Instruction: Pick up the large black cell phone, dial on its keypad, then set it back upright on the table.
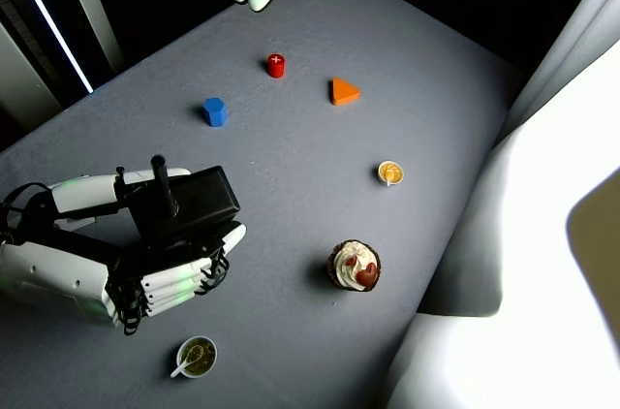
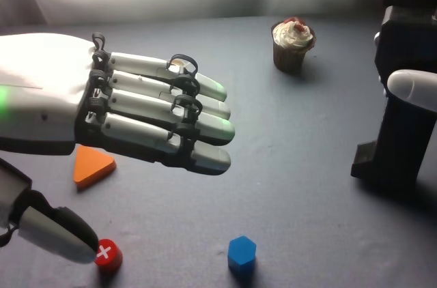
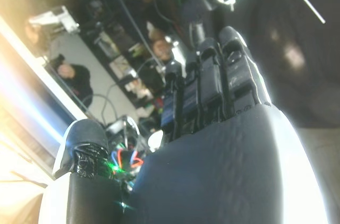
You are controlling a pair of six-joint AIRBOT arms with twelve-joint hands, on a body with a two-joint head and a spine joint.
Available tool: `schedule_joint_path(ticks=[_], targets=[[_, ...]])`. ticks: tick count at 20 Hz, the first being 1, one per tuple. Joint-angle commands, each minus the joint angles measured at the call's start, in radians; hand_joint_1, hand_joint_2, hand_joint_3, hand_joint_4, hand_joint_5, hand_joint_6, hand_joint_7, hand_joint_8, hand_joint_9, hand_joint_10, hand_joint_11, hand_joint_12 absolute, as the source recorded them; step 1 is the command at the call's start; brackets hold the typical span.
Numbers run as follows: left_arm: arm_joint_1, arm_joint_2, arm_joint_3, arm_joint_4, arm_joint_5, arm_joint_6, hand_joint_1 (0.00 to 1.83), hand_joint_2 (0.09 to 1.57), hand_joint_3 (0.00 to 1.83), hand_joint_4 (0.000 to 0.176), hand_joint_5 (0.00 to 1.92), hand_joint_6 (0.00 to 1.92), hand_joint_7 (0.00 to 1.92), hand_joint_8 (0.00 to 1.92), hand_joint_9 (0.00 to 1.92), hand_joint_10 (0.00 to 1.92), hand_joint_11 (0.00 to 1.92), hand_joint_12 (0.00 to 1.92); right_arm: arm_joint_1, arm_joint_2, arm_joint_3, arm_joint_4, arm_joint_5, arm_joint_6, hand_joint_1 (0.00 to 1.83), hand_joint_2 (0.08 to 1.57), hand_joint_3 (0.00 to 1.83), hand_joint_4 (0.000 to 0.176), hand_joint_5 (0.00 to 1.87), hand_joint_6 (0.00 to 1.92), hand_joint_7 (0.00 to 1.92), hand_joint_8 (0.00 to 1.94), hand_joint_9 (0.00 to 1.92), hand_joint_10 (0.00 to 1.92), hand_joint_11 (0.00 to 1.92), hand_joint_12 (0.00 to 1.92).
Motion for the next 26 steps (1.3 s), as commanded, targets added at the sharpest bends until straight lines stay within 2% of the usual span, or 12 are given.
schedule_joint_path(ticks=[1, 10, 11, 15, 16, 17, 18, 19, 20, 21, 23, 26], targets=[[-0.025, 0.002, -0.003, -0.088, -0.067, -0.01, 0.15, 1.22, 0.0, 0.0, 0.21, 0.01, 0.15, 0.01, 0.13, 0.0, 0.0, 0.27, 0.013, 0.021, -0.004, -0.006, 0.184, 0.018, 1.37, 1.16, 0.0, 0.0, 0.87, 0.94, 0.81, 1.28, 0.86, 1.39, 0.97, 1.2], [-0.027, 0.0, -0.004, -0.105, -0.069, -0.059, 0.19, 1.21, 0.0, 0.011, 0.2, 0.0, 0.14, 0.0, 0.1, 0.0, 0.0, 0.19, 0.052, 0.066, -0.078, -0.052, 0.337, 0.019, 1.35, 1.19, 0.0, 0.0, 0.86, 0.98, 0.73, 1.38, 0.82, 1.43, 0.92, 1.22], [-0.027, 0.0, -0.007, -0.116, -0.072, -0.068, 0.46, 1.19, 0.0, 0.014, 0.27, 0.0, 0.21, 0.0, 0.18, 0.01, 0.0, 0.36, 0.057, 0.073, -0.084, -0.06, 0.344, 0.019, 1.36, 1.18, 0.0, 0.0, 0.9, 0.93, 0.74, 1.36, 0.82, 1.41, 0.91, 1.19], [-0.026, -0.004, -0.009, -0.125, -0.042, -0.098, 0.51, 1.21, 0.0, 0.013, 0.28, 0.0, 0.23, 0.01, 0.23, 0.01, 0.0, 0.44, 0.064, 0.094, -0.1, -0.112, 0.352, 0.019, 1.35, 1.19, 0.0, 0.0, 0.88, 0.94, 0.73, 1.38, 0.82, 1.43, 0.9, 1.2], [-0.026, -0.005, -0.011, -0.136, -0.013, -0.118, 0.72, 1.25, 0.0, 0.013, 0.26, 0.0, 0.34, 0.0, 0.37, 0.01, 0.01, 0.78, 0.064, 0.098, -0.104, -0.115, 0.352, 0.022, 1.35, 1.19, 0.0, 0.0, 0.87, 0.95, 0.71, 1.41, 0.81, 1.44, 0.91, 1.21], [-0.024, -0.004, -0.014, -0.145, 0.006, -0.117, 0.72, 1.25, 0.0, 0.013, 0.26, 0.0, 0.34, 0.0, 0.37, 0.01, 0.01, 0.78, 0.064, 0.102, -0.106, -0.115, 0.354, 0.022, 1.35, 1.19, 0.0, 0.0, 0.87, 0.95, 0.71, 1.41, 0.81, 1.44, 0.91, 1.21], [-0.019, -0.004, -0.02, -0.161, 0.018, -0.1, 0.98, 1.23, 0.0, 0.041, 0.24, 0.0, 0.53, 0.01, 0.65, 0.26, 0.15, 1.21, 0.064, 0.103, -0.107, -0.114, 0.361, 0.027, 1.35, 1.19, 0.0, 0.0, 0.87, 0.96, 0.71, 1.41, 0.8, 1.45, 0.91, 1.21], [-0.013, -0.004, -0.028, -0.179, 0.047, -0.093, 1.06, 1.25, 0.0, 0.064, 0.23, 0.0, 0.65, 0.01, 0.7, 0.59, 0.26, 1.42, 0.063, 0.106, -0.109, -0.114, 0.375, 0.036, 1.35, 1.19, 0.0, 0.0, 0.87, 0.97, 0.71, 1.41, 0.8, 1.45, 0.91, 1.22], [-0.005, -0.005, -0.033, -0.183, 0.076, -0.095, 1.24, 1.27, 0.01, 0.05, 0.1, 0.01, 0.68, 1.21, 0.53, 1.71, 0.34, 1.88, 0.054, 0.113, -0.112, -0.114, 0.385, 0.04, 1.36, 1.19, 0.0, 0.0, 0.88, 0.93, 0.72, 1.4, 0.82, 1.43, 0.92, 1.21], [0.005, -0.009, -0.039, -0.193, 0.112, -0.102, 1.27, 1.3, 0.0, 0.044, 0.06, 0.01, 0.61, 1.58, 0.57, 1.9, 0.46, 1.92, 0.046, 0.119, -0.121, -0.114, 0.389, 0.04, 1.36, 1.18, 0.0, 0.0, 0.88, 0.92, 0.73, 1.38, 0.82, 1.44, 0.92, 1.21], [0.02, -0.015, -0.042, -0.201, 0.152, -0.099, 1.3, 1.29, 0.0, 0.07, 0.04, 0.0, 0.65, 1.58, 0.71, 1.92, 0.73, 1.92, 0.039, 0.125, -0.134, -0.114, 0.39, 0.04, 1.35, 1.19, 0.0, 0.0, 0.85, 0.98, 0.72, 1.39, 0.81, 1.45, 0.91, 1.2], [0.026, -0.015, -0.057, -0.203, 0.248, -0.066, 1.32, 1.28, 0.0, 0.1, 0.01, 0.0, 0.66, 1.58, 0.85, 1.92, 0.87, 1.92, 0.019, 0.129, -0.146, -0.114, 0.4, 0.04, 1.35, 1.19, 0.0, 0.0, 0.87, 0.95, 0.7, 1.42, 0.81, 1.44, 0.92, 1.17]])
